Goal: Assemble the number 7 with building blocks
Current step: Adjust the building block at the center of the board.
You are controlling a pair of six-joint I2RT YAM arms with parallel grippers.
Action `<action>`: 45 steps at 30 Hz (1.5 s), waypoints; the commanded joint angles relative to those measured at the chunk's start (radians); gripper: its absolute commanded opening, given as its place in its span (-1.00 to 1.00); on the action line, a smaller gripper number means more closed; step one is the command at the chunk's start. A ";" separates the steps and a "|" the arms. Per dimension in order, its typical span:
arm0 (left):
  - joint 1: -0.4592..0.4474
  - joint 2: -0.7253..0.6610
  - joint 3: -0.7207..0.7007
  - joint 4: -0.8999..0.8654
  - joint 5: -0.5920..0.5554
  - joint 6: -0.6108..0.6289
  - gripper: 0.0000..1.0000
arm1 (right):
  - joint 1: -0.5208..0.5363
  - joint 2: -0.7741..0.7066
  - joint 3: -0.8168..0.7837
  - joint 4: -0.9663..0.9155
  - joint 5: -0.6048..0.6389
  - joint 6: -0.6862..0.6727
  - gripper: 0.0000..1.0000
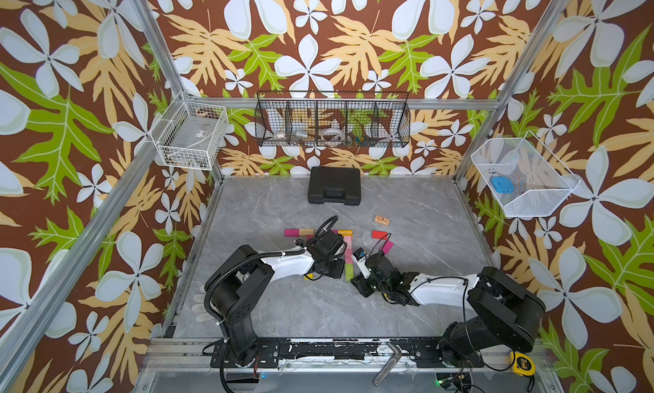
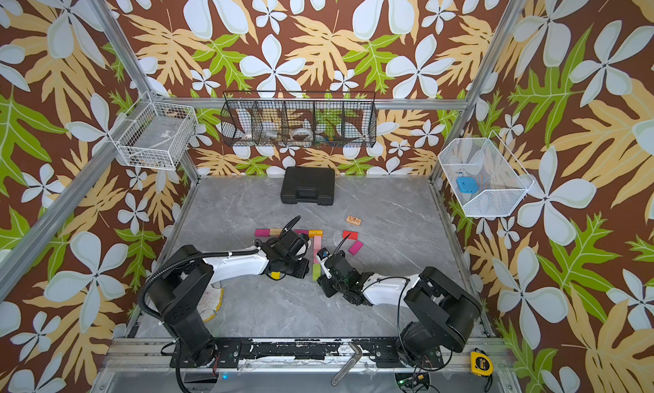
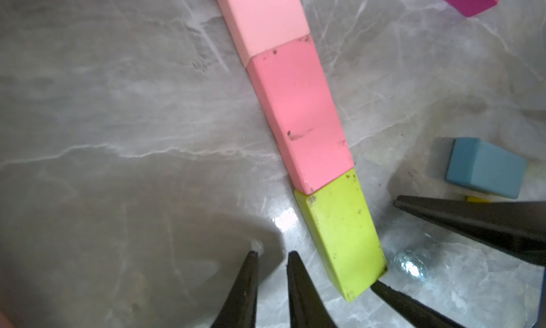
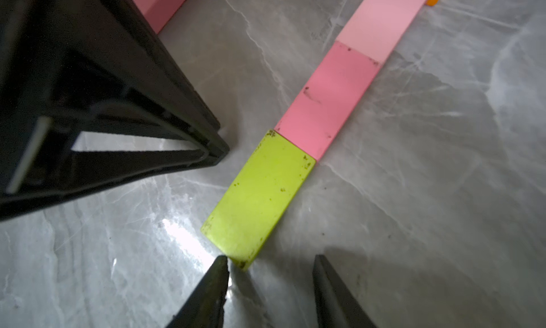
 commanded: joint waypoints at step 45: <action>0.278 0.209 0.363 -0.102 -0.130 0.088 -1.00 | -0.306 0.332 0.552 -0.282 0.030 -0.074 -0.33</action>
